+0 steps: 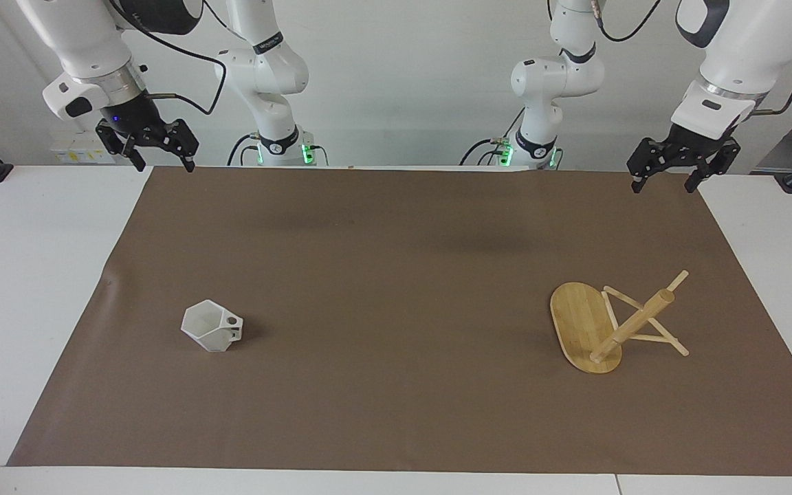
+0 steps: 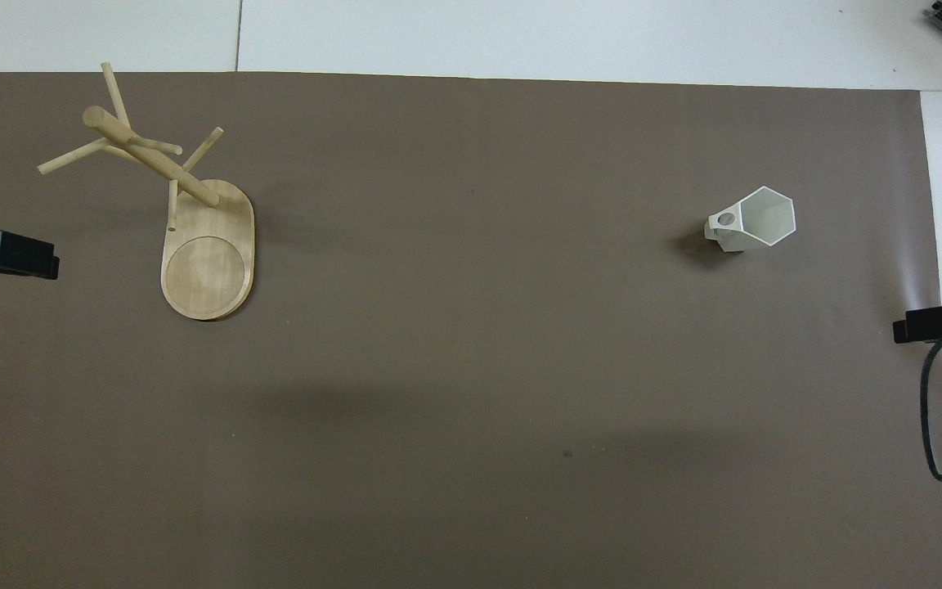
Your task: Hang cup on rack
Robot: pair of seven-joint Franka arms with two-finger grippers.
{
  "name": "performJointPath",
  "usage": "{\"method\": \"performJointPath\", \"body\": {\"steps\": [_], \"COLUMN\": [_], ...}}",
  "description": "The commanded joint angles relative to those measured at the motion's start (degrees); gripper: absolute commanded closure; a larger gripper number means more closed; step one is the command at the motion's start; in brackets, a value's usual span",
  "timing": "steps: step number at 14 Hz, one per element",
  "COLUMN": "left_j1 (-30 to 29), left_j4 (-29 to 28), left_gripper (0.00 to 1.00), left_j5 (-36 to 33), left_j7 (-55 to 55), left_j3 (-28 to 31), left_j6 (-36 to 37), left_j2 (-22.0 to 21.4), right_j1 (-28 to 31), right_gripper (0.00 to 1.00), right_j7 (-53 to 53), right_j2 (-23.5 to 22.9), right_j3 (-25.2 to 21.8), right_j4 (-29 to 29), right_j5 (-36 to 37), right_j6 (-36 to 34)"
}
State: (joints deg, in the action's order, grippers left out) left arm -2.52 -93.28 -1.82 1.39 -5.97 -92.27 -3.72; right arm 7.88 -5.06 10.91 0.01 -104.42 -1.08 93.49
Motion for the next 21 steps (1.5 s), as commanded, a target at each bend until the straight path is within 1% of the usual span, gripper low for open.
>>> {"method": "performJointPath", "body": {"steps": [1, 8, 13, 16, 21], "left_j1": [-0.3, -0.3, 0.3, 0.3, 0.3], "left_j4": [-2.1, -1.6, -1.1, -1.1, -1.2], "left_gripper": [0.00, 0.00, 0.00, 0.00, 0.00], "left_j5": [-0.8, -0.8, -0.8, -0.8, -0.8], "left_j7": [0.6, 0.6, 0.5, 0.6, 0.6], "left_j3": [0.0, 0.0, -0.1, -0.3, -0.3], "left_j6": [-1.2, -1.2, -1.2, -1.0, -1.2], "left_j2": [-1.7, -1.6, -1.7, -2.0, -2.0], "right_j1": [0.6, 0.7, -0.1, -0.2, -0.1], "right_gripper": [0.00, 0.00, 0.00, 0.00, 0.00], "right_j7": [-0.5, 0.0, 0.3, 0.5, 0.5], "right_j2": [0.5, -6.8, -14.2, -18.3, -24.8], "right_j3": [0.3, 0.3, 0.4, 0.5, 0.5], "right_j4": [-1.7, -0.9, -1.0, -1.0, -1.0], "right_j5": [-0.1, -0.2, -0.6, -0.7, -0.7], "right_j6": [4.3, 16.8, 27.6, 32.3, 38.2]}}
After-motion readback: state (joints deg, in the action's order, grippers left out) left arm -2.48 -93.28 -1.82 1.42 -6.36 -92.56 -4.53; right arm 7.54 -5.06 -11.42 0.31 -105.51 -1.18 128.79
